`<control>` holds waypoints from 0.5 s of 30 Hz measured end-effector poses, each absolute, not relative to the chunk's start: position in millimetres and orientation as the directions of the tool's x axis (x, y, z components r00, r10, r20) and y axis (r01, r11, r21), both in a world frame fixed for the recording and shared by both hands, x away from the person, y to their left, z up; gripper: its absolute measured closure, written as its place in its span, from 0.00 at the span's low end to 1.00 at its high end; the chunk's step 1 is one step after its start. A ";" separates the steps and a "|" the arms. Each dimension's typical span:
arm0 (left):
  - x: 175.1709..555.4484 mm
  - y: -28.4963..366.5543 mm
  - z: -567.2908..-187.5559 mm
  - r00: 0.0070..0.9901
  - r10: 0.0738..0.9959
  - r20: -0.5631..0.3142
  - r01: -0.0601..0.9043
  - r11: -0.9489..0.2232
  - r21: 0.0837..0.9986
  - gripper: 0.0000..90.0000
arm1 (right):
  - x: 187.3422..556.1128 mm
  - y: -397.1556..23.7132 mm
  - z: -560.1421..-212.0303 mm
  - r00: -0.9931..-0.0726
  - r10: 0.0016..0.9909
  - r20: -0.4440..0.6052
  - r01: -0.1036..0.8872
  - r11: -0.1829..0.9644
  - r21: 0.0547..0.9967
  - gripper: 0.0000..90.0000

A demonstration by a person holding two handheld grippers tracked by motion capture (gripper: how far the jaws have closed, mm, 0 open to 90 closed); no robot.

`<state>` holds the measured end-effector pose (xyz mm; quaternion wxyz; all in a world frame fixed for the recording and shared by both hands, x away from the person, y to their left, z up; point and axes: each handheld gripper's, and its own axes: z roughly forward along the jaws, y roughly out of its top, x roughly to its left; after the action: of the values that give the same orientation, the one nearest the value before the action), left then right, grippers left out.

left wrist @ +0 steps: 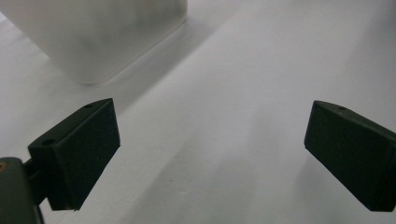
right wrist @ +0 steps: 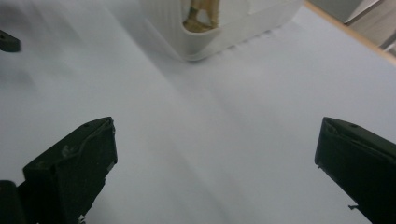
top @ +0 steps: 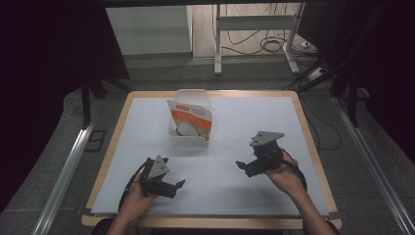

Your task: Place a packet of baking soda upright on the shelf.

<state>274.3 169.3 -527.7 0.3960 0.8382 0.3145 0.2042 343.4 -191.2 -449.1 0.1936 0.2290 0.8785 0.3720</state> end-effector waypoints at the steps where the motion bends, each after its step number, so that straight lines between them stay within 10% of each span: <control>1: 274.3 169.4 -527.7 0.718 0.689 0.094 0.366 -0.489 0.792 0.04 | 342.3 -193.6 -449.0 -0.815 0.552 -0.179 0.253 0.616 0.746 0.00; 15: 272.6 170.1 -528.7 0.716 0.692 0.093 0.372 -0.490 0.789 0.04 | 334.9 -220.1 -453.8 -0.780 0.607 -0.155 0.317 0.596 0.737 0.00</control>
<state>272.6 170.1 -528.7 0.3929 0.8387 0.3171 0.2041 334.9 -220.1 -453.8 0.1997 0.2652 0.8708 0.3626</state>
